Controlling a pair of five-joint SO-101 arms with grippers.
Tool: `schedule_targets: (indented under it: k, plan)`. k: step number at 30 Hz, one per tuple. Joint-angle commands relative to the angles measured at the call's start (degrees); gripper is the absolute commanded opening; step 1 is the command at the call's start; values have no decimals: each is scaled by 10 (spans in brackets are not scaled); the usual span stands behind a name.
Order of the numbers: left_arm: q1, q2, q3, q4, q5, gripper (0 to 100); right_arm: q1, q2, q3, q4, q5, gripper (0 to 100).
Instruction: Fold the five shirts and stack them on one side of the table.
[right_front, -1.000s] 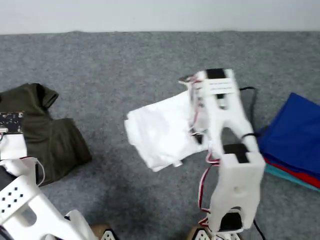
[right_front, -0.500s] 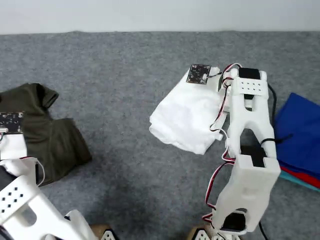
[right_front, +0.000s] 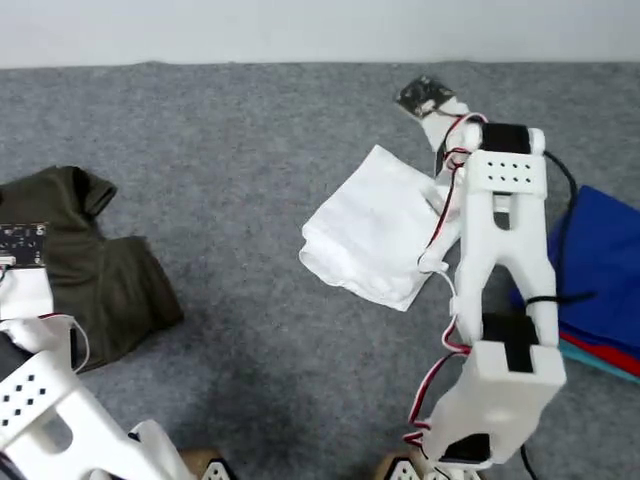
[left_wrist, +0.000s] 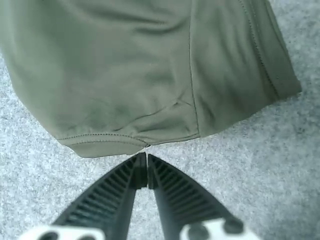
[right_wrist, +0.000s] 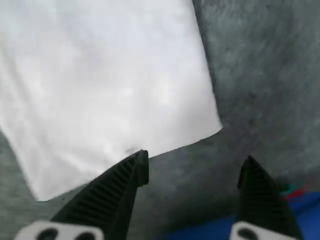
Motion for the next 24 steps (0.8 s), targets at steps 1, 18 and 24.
schedule_targets:
  k: [1, 18, 24]
  plan:
    - [4, -12, -3, -2, 3, 15, -30, -65, -9, 47, -129, 288]
    - [4, -10, -7, -3, 2, 15, -98, 44, -7, -7, -706, 438]
    - [4, -11, -7, -3, -13, 15, -96, 131, -7, -94, -749, 438]
